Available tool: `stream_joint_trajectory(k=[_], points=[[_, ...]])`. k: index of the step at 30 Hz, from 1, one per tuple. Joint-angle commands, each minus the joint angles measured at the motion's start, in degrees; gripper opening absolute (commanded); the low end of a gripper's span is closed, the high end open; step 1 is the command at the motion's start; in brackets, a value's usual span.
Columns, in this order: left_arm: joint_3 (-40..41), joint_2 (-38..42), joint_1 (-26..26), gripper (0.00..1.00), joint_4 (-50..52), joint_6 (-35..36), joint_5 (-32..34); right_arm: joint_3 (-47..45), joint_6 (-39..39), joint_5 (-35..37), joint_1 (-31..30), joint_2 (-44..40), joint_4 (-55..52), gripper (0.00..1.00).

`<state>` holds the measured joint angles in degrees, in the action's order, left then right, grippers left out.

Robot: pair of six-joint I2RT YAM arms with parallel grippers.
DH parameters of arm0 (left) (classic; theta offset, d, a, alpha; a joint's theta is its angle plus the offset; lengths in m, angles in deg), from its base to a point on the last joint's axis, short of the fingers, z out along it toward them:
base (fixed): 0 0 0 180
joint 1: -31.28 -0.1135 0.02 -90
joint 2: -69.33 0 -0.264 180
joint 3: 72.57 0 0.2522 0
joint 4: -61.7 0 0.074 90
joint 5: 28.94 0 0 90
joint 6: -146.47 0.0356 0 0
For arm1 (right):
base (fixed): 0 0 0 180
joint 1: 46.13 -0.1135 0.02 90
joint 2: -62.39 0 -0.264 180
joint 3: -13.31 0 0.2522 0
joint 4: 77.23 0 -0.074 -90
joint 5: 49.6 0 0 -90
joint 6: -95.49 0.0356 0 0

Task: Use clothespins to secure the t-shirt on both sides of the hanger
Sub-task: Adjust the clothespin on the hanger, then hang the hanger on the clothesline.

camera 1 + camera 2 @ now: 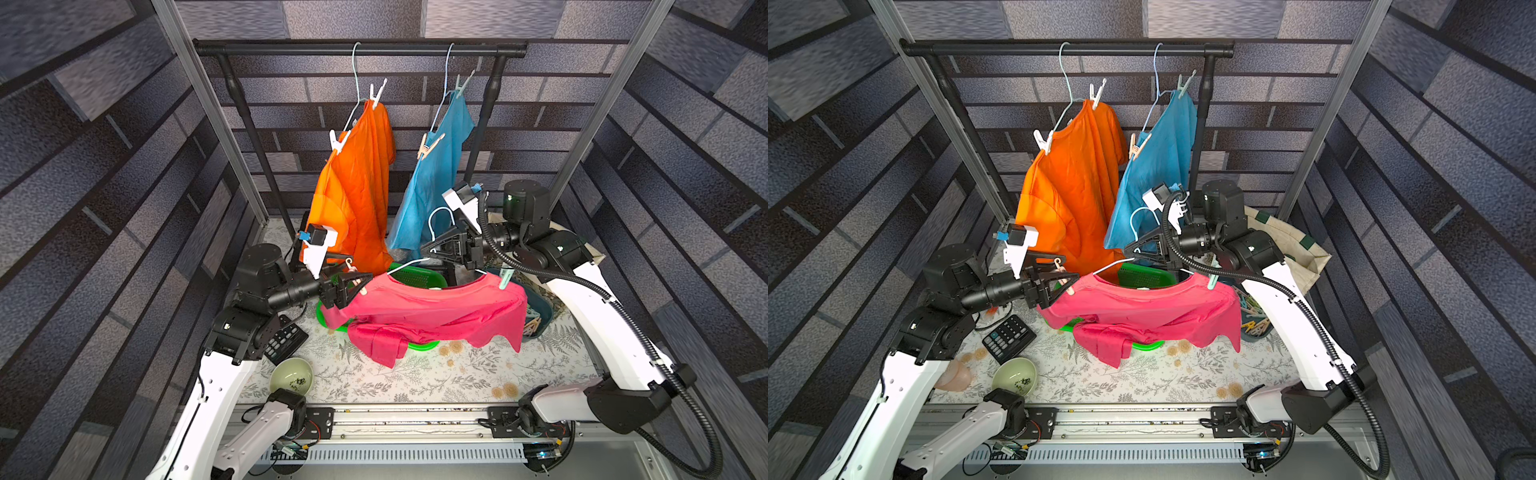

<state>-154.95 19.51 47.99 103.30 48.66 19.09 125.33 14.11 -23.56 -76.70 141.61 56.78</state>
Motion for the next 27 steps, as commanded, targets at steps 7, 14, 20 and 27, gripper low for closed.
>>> stream_joint_trajectory(k=[7, 14, 20, 27], points=[[-12.9, 1.2, -0.2, 1.0, 14.4, 5.5, 7.2, 6.0, -7.8, -4.0, -0.1, 4.2, -13.5, 0.0], [-24.8, -3.4, 1.2, 1.0, 24.3, 7.4, 7.5, 8.7, -15.2, 0.8, -3.0, 7.0, -23.5, 0.0], [-25.9, -8.6, 15.3, 1.0, 30.4, 10.7, 16.3, 9.8, -16.9, 2.9, -5.7, 7.1, -23.7, 0.0], [-26.7, -15.4, 22.9, 0.95, 31.8, 11.8, 16.6, 11.1, -19.1, 3.3, -7.5, 7.9, -25.5, 0.0]])
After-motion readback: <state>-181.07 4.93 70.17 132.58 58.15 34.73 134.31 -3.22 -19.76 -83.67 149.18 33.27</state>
